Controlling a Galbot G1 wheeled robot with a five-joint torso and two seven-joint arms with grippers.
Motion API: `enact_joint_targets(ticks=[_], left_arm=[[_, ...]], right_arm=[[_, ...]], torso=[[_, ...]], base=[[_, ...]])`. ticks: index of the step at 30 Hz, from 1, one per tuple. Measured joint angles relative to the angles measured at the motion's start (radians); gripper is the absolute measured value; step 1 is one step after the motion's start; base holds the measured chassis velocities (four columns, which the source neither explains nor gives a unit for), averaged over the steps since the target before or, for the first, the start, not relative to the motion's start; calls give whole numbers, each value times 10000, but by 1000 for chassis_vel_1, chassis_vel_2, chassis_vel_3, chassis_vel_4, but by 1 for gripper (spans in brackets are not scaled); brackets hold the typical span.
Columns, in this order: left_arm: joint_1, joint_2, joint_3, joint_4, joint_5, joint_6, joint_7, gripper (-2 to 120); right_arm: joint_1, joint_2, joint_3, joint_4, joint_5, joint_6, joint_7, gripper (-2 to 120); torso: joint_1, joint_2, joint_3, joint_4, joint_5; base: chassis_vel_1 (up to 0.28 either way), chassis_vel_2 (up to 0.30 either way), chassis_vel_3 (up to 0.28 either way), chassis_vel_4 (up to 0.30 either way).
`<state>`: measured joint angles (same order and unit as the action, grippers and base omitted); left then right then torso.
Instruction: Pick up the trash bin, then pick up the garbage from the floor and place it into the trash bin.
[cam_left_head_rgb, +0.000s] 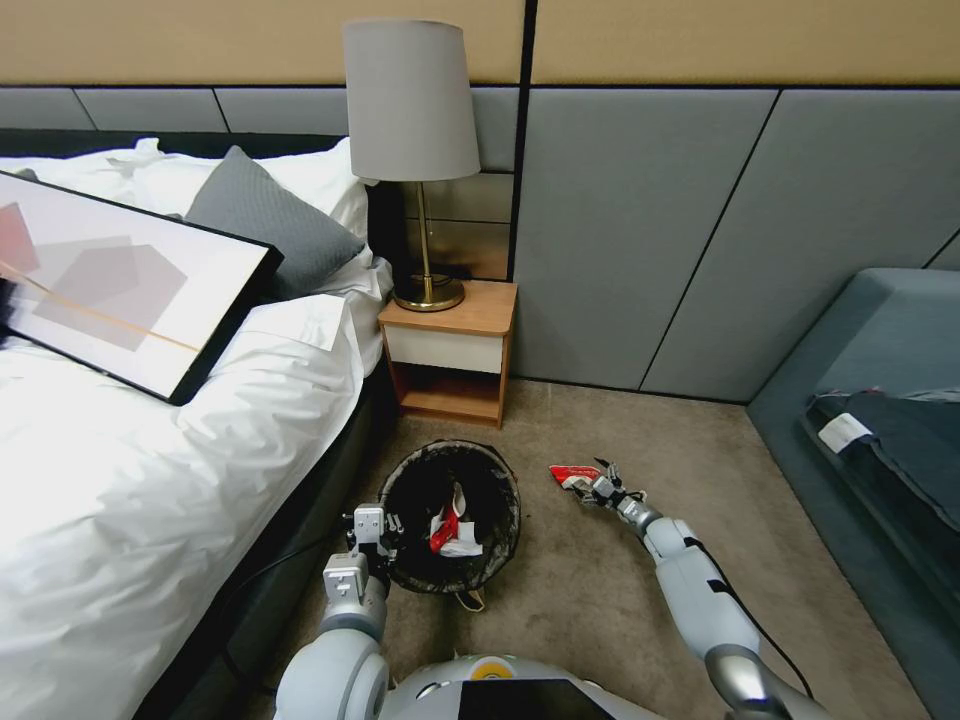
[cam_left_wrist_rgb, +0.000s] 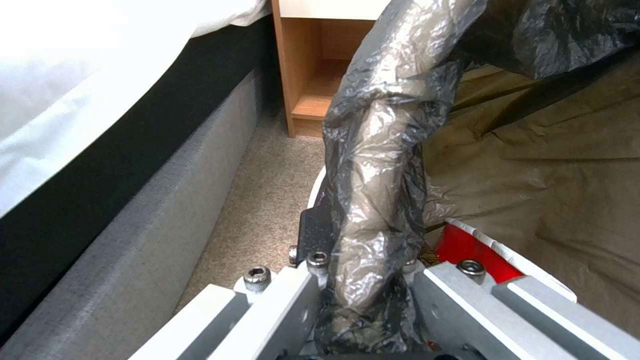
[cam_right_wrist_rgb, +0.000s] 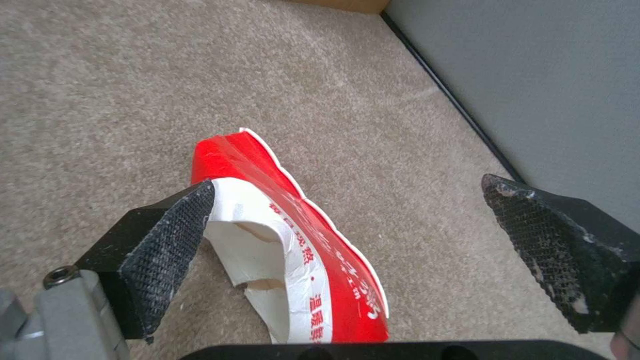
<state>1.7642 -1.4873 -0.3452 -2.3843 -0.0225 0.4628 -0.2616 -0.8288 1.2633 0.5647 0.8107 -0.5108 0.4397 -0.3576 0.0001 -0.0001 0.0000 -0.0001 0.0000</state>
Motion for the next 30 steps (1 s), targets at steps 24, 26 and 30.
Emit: enact_joint_targets(ticks=[24, 26, 30], left_arm=[[134, -95, -9, -47, 169, -30, -9, 0], [124, -95, 30, -41, 178, -31, -12, 0], [121, -76, 36, -37, 181, -33, -16, 0]], right_arm=[[813, 301, -128, -1339, -287, -260, -81, 100], [668, 319, -112, -1275, -279, -251, -80, 100], [459, 368, -101, -1135, -239, -249, -71, 100]], torso=[[-1, 0, 0, -1, 0], [-1, 0, 0, 0, -1], [-1, 1, 0, -1, -1]], base=[[0, 0, 0, 0], [0, 0, 0, 0], [0, 0, 0, 0]])
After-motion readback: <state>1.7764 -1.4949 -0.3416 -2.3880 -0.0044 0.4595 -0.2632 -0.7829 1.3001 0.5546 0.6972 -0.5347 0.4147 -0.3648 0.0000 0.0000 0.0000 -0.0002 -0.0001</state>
